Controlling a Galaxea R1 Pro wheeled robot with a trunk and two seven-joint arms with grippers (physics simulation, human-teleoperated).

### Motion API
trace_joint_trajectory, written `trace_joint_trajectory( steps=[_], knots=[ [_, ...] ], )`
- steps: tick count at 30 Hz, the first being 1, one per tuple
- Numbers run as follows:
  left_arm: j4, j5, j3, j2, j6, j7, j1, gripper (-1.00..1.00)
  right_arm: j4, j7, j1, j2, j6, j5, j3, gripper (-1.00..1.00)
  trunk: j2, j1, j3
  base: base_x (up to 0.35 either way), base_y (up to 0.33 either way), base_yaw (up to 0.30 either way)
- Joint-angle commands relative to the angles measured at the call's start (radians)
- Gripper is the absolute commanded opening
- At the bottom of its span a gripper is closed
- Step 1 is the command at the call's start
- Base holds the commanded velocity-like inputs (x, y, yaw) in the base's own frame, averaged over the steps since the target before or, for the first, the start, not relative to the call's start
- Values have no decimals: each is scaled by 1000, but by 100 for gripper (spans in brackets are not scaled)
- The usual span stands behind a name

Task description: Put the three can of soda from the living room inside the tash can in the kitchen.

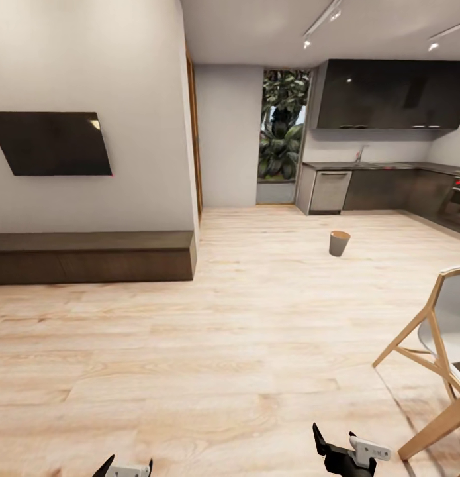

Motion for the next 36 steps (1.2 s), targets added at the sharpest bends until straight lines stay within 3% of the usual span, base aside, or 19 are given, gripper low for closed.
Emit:
trace_joint_trajectory(
  steps=[1,22,36],
  knots=[
    [0,0,0,0,0,0,0,100,0,0,0,0,0,0,0,100,0,0,0,268,143,0],
    [19,0,-2,0,0,0,0,100,27,0,0,1,0,0,5,100,0,0,0,289,138,-2],
    [20,0,-2,0,0,0,0,100,28,0,0,0,0,0,5,100,0,0,0,293,11,-203]
  ],
)
